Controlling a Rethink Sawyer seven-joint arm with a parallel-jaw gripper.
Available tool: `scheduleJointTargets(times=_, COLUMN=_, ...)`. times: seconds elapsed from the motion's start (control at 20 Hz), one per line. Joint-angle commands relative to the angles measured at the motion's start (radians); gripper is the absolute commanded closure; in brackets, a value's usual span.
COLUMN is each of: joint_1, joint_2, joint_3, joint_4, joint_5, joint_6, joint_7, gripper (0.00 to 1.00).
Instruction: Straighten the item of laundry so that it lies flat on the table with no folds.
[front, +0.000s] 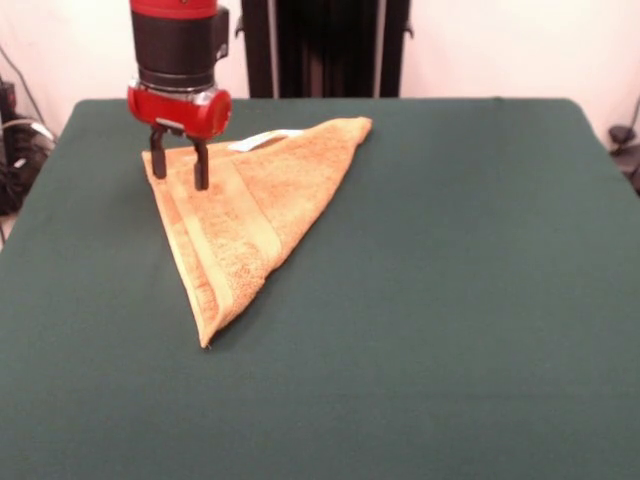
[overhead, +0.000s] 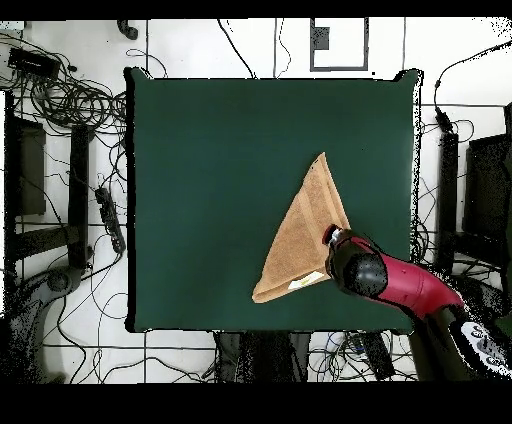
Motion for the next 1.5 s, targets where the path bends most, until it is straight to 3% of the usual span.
scheduleJointTargets(times=0.05, joint_1=0.052, joint_2=0.068, joint_3=0.089, joint_4=0.029, joint_5=-0.039, joint_6=-0.020, joint_7=0.068, gripper=0.00)
scheduleJointTargets(times=0.2, joint_1=0.078, joint_2=0.097, joint_3=0.071, joint_4=0.038, joint_5=-0.028, joint_6=-0.068, joint_7=0.108, gripper=0.00)
scheduleJointTargets(times=0.55, joint_1=0.108, joint_2=0.062, joint_3=0.043, joint_4=0.070, joint_5=-0.014, joint_6=-0.076, joint_7=0.132, gripper=0.00)
scheduleJointTargets(times=1.0, joint_1=0.127, joint_2=0.223, joint_3=0.036, joint_4=-0.023, joint_5=-0.011, joint_6=-0.237, joint_7=0.151, gripper=0.00)
scheduleJointTargets(times=1.5, joint_1=0.102, joint_2=0.298, joint_3=0.054, joint_4=-0.078, joint_5=-0.022, joint_6=-0.246, joint_7=0.097, gripper=0.00)
